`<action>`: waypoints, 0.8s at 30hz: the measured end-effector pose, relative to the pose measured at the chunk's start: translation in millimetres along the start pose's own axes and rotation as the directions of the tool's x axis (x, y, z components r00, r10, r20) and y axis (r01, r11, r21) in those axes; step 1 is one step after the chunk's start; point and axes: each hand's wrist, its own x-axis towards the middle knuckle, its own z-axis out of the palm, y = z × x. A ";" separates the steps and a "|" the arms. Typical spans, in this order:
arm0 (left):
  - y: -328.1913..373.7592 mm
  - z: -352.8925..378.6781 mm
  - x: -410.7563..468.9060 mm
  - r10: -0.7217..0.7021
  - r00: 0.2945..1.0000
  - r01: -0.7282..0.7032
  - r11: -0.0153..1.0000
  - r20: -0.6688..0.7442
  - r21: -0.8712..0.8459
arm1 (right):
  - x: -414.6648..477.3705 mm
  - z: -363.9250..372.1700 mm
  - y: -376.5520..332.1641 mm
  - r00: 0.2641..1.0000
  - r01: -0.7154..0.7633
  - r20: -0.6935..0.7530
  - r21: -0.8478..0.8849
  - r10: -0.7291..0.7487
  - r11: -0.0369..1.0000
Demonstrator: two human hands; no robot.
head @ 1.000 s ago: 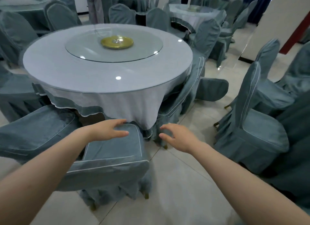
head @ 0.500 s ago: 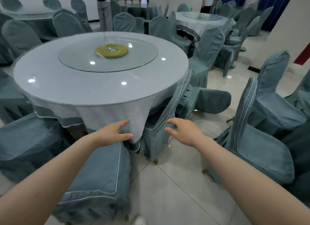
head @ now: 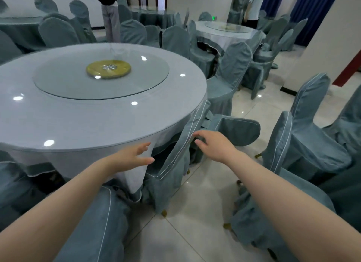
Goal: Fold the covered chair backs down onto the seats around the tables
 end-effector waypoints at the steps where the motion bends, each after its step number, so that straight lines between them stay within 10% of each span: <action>1: 4.7 1.4 8.6 0.002 1.000 -0.002 1.000 0.003 -0.005 | 6.9 -3.6 8.2 1.000 0.006 0.006 -0.003 -0.006 1.000; 14: 96.2 75.9 149.6 -0.149 0.949 0.153 0.988 -0.278 -0.007 | 158.6 -19.9 159.8 0.944 0.329 0.022 -0.044 -0.328 0.943; 24: 119.8 113.7 234.5 -0.383 0.701 0.444 0.895 -0.602 -0.051 | 232.0 -11.0 225.0 0.917 0.366 0.172 -0.009 -0.359 0.931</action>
